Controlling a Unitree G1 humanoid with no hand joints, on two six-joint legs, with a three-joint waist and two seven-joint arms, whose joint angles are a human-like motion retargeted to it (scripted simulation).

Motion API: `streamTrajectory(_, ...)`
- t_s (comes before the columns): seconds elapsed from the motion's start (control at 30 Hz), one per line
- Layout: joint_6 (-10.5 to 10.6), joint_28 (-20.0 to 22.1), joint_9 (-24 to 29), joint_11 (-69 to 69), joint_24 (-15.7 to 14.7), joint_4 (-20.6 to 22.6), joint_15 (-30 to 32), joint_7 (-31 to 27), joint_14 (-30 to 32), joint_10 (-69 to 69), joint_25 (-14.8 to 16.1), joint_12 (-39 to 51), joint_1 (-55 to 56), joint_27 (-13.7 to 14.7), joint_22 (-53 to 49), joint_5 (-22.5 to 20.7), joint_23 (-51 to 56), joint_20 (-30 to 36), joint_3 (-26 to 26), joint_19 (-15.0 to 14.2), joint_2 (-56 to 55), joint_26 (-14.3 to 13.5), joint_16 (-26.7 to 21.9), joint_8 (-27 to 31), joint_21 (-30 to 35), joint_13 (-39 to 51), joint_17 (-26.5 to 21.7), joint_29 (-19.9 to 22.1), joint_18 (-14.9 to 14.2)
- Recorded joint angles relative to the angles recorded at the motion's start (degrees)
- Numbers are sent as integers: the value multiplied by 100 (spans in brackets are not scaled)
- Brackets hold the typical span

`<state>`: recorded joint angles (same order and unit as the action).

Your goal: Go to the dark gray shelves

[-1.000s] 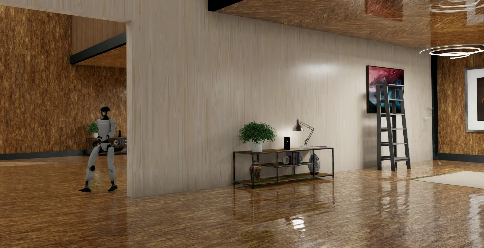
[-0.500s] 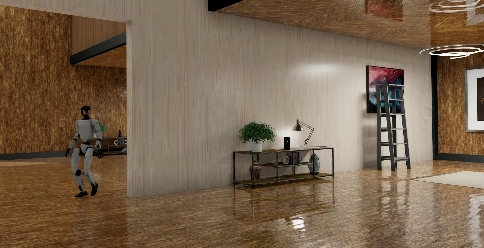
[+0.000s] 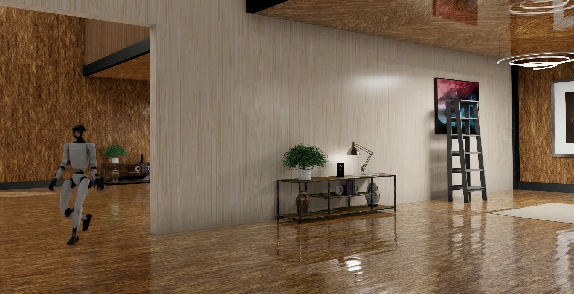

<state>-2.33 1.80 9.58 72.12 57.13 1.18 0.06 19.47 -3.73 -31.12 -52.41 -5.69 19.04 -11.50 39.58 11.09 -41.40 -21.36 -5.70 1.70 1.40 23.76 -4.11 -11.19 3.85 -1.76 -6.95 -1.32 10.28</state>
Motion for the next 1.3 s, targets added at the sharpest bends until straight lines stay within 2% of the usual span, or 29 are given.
streamTrajectory(0.03,-76,-89,5,579,348,197,-242,-121,-155,161,-52,455,-375,-227,272,136,-272,502,98,48,-572,-140,-78,166,-85,-317,35,-147,-40)
streamTrajectory(0.1,-168,-138,-11,918,1090,558,-201,-468,-360,632,-133,1214,-1178,-483,380,374,-632,1593,337,236,-1626,-806,-201,424,-374,-928,54,-319,-117)
streamTrajectory(0.17,-213,-87,-58,169,1243,779,-240,-906,-602,1048,-9,1825,-1909,-545,-17,433,-535,2270,570,323,-2438,-1456,-139,482,-761,-1673,133,-356,-187)
streamTrajectory(0.2,-233,-28,-84,-576,1046,853,-270,-1092,-736,1215,105,2030,-2242,-431,-359,420,-420,2402,660,288,-2718,-1612,-38,453,-937,-2053,181,-336,-231)
streamTrajectory(0.23,-255,4,-113,-1599,718,917,-170,-1239,-872,1374,188,2162,-2556,-396,-769,412,-324,2452,726,196,-2892,-1653,88,375,-1093,-2405,222,-266,-283)
streamTrajectory(0.33,-293,0,-173,-5889,-995,1005,-29,-1525,-1304,1694,269,2280,-3293,-466,-2155,-231,-141,2367,825,-289,-2748,-1630,494,847,-1442,-3049,417,-278,-388)
streamTrajectory(0.4,-296,-20,-129,-6292,-2354,963,-181,-1397,-1468,1524,122,2224,-3704,-537,-2909,-544,-197,2205,802,-765,-2871,-1349,619,526,-1516,-3102,444,-475,-372)
streamTrajectory(0.43,-276,-7,-114,-5670,-2760,901,-38,-1267,-1475,1370,-13,2179,-3900,-541,-3152,-678,-211,2160,822,-543,-2987,-1250,525,400,-1518,-3024,395,-510,-395)
streamTrajectory(0.47,-237,-2,-121,-5043,-2860,833,-129,-1189,-1266,1151,-64,2143,-4110,-536,-3248,-816,-126,2185,868,-370,-3026,-1142,401,453,-1622,-2954,408,-432,-477)
streamTrajectory(0.5,-187,20,-140,-4682,-2526,704,266,-1157,-952,810,16,2131,-4211,-506,-3230,-900,31,2303,924,-79,-2952,-1031,202,493,-1817,-2920,523,-293,-622)
streamTrajectory(0.53,-108,-71,-146,-4276,-1337,511,365,-1121,-392,219,191,2141,-4142,-479,-3043,-868,254,2639,968,348,-2888,-904,-182,312,-2051,-2906,724,-76,-669)
streamTrajectory(0.57,-7,-160,-129,-3750,117,300,-41,-1049,135,-756,451,2109,-3861,-422,-2825,-833,406,2940,1002,451,-2890,-853,-471,154,-2241,-2829,893,160,-844)
streamTrajectory(0.6,102,-443,-107,-3421,1784,-78,-443,-899,649,-1984,641,2011,-3386,-451,-2499,-826,404,3250,1015,430,-2797,-812,-743,15,-2322,-2644,1010,304,-1506)
streamTrajectory(0.63,226,-737,-84,-3265,3108,-418,-780,-920,1169,-3121,598,1860,-2800,-576,-2170,-840,269,3458,988,404,-2607,-905,-817,-110,-2228,-2363,1006,348,-1597)
streamTrajectory(0.67,353,-884,-67,-3253,3671,-757,-1025,-928,1005,-3977,430,1584,-2188,-748,-1876,-884,47,3370,934,353,-2348,-1029,-666,-186,-2038,-1995,909,280,-1318)
streamTrajectory(0.7,462,-987,-56,-3338,3530,-968,-1202,-962,614,-4543,215,1220,-1571,-903,-1581,-929,-176,2985,848,291,-2066,-990,-368,-194,-1810,-1578,784,114,-1265)
streamTrajectory(0.8,646,-965,-45,-3931,1258,-1395,-1520,-849,414,-4522,-169,170,25,-655,-377,-1116,-308,1225,478,122,-1159,-250,406,-18,-1015,-327,561,-242,-995)
streamTrajectory(0.83,672,-995,-48,-4132,800,-1540,-1633,-714,302,-4002,-229,-154,425,-461,35,-1179,-240,887,363,71,-889,81,455,75,-740,86,511,-195,-907)
streamTrajectory(0.87,688,-1060,-50,-4305,779,-1704,-1753,-505,280,-3223,-249,-539,731,-280,419,-1227,-119,906,271,15,-644,276,384,168,-474,481,450,-127,-836)
streamTrajectory(0.9,705,-1127,-51,-4461,1111,-1872,-1867,-174,284,-2183,-198,-976,890,-60,707,-1287,51,1230,205,-41,-412,338,251,236,-253,855,405,73,-773)
streamTrajectory(0.97,739,-1255,-48,-4870,1927,-1736,-2076,355,594,625,6,-1872,859,306,916,-1389,389,1997,136,-166,121,-66,52,289,20,1424,287,696,-1052)
streamTrajectory(1.0,733,-1347,-40,-5088,2120,-1440,-2165,82,450,1786,117,-2239,925,404,923,-1421,572,2100,105,-244,428,-369,29,254,77,1562,233,917,-1316)
streamTrajectory(1.03,719,-1542,-35,-5266,2082,-1194,-2257,-333,229,2361,292,-2515,1035,456,911,-1431,779,1952,83,-328,762,-585,65,158,39,1597,201,1030,-1429)
streamTrajectory(1.07,711,-1880,-30,-5359,1977,-1152,-2339,-53,245,2202,554,-2676,1097,537,915,-1452,990,1711,100,-348,1088,-665,95,-24,-82,1512,187,1104,-1228)
streamTrajectory(1.13,614,-2389,-7,-5093,2037,-1100,-2100,268,764,1374,852,-2699,1056,405,820,-1309,1190,1414,54,-533,1586,-778,170,-286,-242,1136,146,1049,-457)
streamTrajectory(1.17,516,-2239,16,-4688,2160,-1078,-1761,338,1043,926,802,-2662,961,366,648,-1158,1111,1276,2,-458,1699,-749,273,-313,-178,929,102,973,-18)
streamTrajectory(1.2,391,-1888,45,-3909,2218,-984,-1125,352,886,463,645,-2585,898,223,457,-915,878,1089,-51,-269,1577,-633,453,-337,-104,728,38,835,147)
streamTrajectory(1.27,120,-998,109,-1704,1999,-534,85,314,349,62,270,-2079,556,-232,220,-178,184,646,-53,-245,863,-134,895,-368,-1,378,-44,223,238)
streamTrajectory(1.3,0,-504,137,-733,1778,-247,289,211,138,90,103,-1646,284,-497,179,29,-202,470,2,-70,325,139,1076,-192,22,216,-54,-170,211)
